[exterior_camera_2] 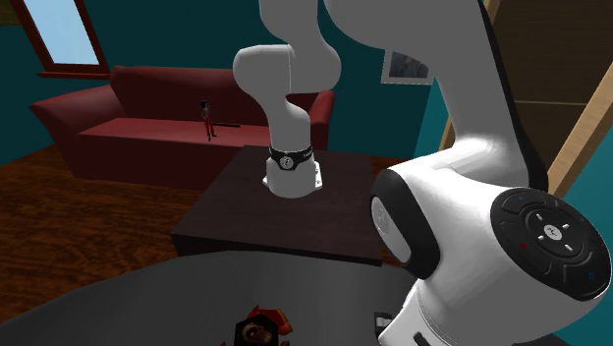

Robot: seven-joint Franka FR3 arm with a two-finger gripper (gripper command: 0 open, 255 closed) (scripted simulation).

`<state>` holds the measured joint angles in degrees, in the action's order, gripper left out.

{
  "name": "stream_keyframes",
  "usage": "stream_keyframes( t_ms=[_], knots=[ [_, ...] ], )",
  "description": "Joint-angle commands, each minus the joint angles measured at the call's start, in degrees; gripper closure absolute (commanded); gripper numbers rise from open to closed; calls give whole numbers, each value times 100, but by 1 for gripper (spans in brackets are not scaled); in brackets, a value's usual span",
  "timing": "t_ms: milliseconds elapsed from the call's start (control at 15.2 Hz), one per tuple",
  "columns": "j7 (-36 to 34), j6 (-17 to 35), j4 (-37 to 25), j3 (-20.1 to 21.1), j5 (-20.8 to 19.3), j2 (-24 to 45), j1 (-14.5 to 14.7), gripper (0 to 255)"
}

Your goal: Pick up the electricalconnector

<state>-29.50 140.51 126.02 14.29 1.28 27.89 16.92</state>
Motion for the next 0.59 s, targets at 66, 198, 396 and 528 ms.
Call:
stream_keyframes(
  t_ms=[66, 198, 396, 528],
  knots=[
    [1, 10, -1, 0, -1, 13, 2, 255],
    [3, 12, 0, -1, -1, 16, 1, 255],
    [18, -164, 39, 41, 49, -203, -33, 255],
    [28, -285, 59, 67, 84, -346, -53, 255]
  ],
)
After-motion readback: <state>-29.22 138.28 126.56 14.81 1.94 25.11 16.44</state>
